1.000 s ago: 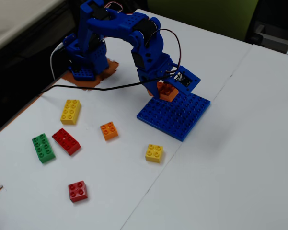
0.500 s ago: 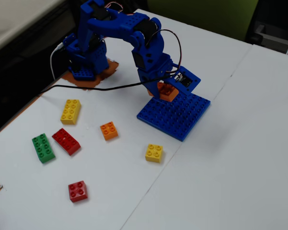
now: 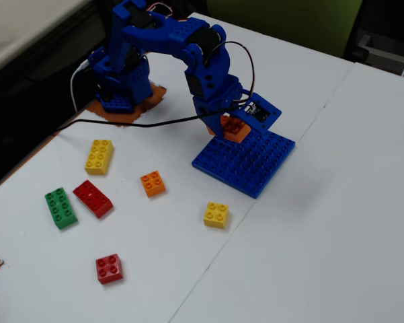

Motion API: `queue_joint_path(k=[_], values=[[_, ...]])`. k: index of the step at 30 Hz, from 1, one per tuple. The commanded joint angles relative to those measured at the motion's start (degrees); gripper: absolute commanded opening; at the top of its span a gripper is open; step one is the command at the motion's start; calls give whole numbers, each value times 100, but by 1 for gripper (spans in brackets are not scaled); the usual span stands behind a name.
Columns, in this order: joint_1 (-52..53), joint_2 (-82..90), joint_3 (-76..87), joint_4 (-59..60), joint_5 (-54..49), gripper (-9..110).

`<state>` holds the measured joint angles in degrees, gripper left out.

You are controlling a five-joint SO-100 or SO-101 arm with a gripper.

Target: Pick up the 2x4 orange block and go up the 8x8 blue block.

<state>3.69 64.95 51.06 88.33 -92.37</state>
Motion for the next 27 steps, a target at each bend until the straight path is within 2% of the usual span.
queue_joint_path(k=[1,27], values=[[-44,53,-272,-26,44,0],[-18,-88,-545,-44,255,0]])
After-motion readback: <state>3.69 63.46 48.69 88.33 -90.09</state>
